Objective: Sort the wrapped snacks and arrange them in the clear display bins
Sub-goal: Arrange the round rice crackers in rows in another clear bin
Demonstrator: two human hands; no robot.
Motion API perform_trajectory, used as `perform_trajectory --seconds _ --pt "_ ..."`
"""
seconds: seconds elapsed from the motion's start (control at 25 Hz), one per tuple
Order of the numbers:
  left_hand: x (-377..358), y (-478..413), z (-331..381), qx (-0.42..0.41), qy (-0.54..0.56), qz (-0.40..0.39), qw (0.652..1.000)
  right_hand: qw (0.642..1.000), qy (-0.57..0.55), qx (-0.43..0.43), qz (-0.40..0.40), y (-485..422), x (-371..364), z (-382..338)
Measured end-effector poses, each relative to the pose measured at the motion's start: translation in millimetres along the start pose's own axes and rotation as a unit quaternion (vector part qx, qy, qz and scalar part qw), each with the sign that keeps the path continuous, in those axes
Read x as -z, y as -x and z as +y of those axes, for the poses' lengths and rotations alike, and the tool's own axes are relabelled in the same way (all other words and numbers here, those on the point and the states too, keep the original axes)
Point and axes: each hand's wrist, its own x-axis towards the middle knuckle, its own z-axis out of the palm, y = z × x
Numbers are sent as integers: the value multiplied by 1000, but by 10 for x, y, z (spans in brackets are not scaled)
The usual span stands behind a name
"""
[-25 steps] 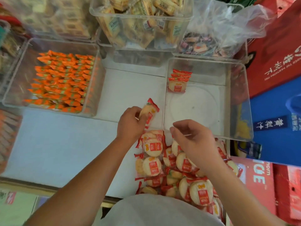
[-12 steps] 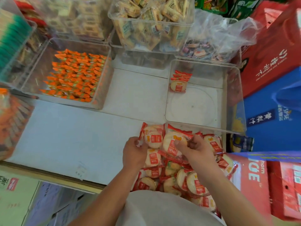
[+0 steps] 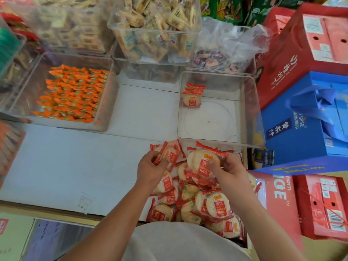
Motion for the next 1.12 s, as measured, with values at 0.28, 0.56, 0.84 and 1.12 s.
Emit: perform_trajectory --seconds 0.28,0.56,0.84,1.12 --pt "591 714 638 -58 105 -109 987 997 48 56 7 -2 -77 -32" --pt "510 883 602 -68 113 -119 984 994 -28 35 -101 273 -257 -82" --pt "240 598 63 -51 -26 -75 996 1000 -14 21 6 451 -58 244" --pt "-88 293 -564 -3 -281 -50 958 997 -41 -28 67 590 168 581"
